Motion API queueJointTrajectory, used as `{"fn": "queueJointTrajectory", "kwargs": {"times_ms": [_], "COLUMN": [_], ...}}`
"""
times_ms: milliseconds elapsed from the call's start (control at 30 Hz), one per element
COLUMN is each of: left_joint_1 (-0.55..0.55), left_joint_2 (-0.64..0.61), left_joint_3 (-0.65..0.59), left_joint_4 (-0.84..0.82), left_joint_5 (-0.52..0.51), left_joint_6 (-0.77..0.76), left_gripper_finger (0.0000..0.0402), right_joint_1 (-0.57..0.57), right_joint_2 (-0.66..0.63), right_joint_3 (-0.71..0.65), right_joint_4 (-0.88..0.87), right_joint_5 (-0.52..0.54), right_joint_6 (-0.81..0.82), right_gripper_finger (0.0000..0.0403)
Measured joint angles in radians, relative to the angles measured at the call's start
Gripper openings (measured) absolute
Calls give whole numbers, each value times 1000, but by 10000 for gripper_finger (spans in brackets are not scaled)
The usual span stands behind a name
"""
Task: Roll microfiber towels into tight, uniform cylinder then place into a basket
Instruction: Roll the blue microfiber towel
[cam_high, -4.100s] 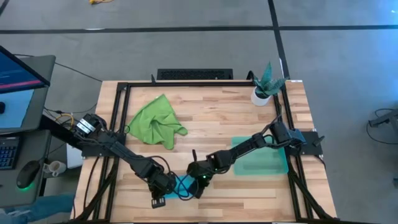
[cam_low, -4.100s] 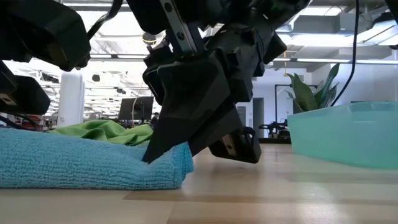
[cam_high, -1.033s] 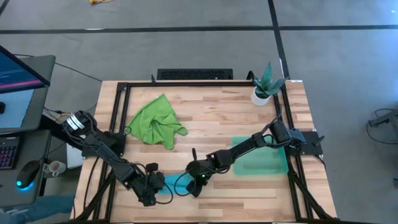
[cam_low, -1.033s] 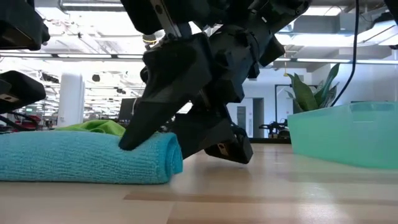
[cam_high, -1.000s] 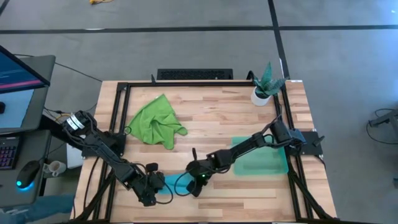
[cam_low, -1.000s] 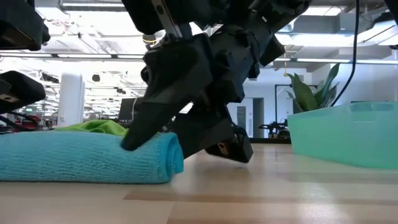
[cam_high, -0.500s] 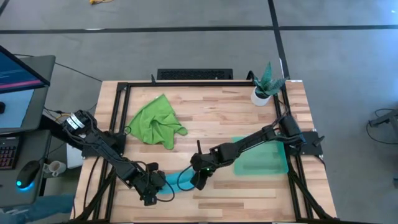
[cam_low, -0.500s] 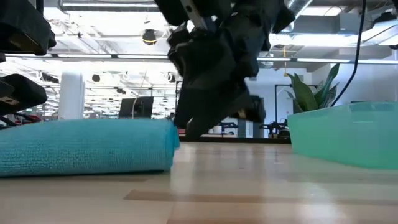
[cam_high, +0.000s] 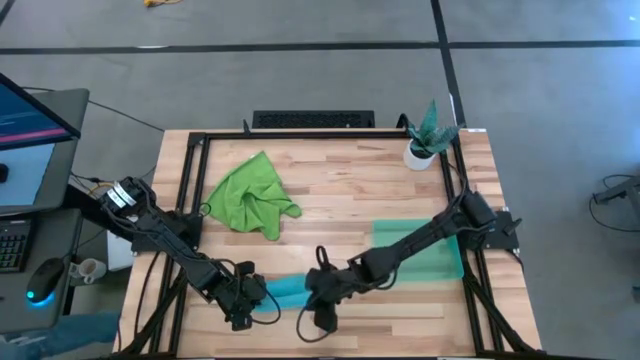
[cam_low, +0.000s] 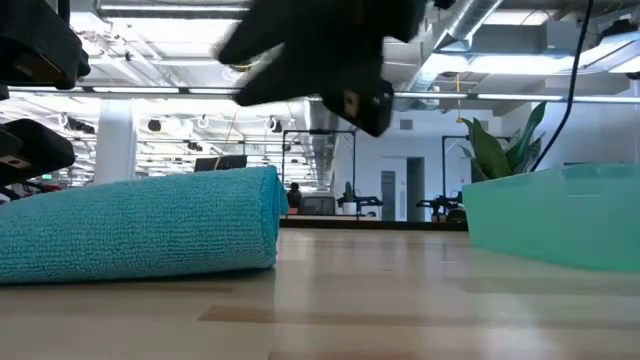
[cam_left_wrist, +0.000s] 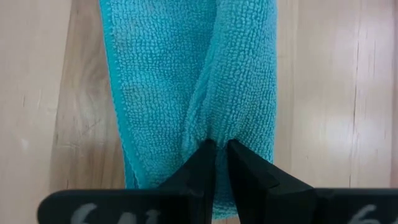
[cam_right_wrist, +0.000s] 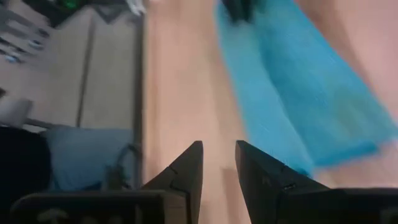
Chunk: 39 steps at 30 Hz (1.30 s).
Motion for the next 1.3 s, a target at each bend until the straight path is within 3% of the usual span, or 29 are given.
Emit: {"fn": "queueJointTrajectory", "kwargs": {"times_ms": [267,367,1100,1300], "left_joint_1": [0,0,0,0], "left_joint_2": [0,0,1,1], "left_joint_3": [0,0,-1,-1], "left_joint_4": [1,1,1,4], "left_joint_5": [-3,-3,-2,-2], "left_joint_6": [-8,-18,-25,-10], "left_gripper_finger": [34,34,35,75], "right_joint_1": [-30,-37,-88,-88], "right_joint_2": [43,97,162,162], "right_joint_3": [-4,9,5,4], "right_joint_4": [37,141,22,20], "right_joint_5": [-7,-59,-82,-81], "right_joint_6": [39,72,391,392], "right_gripper_finger": [119,119,117,117]}}
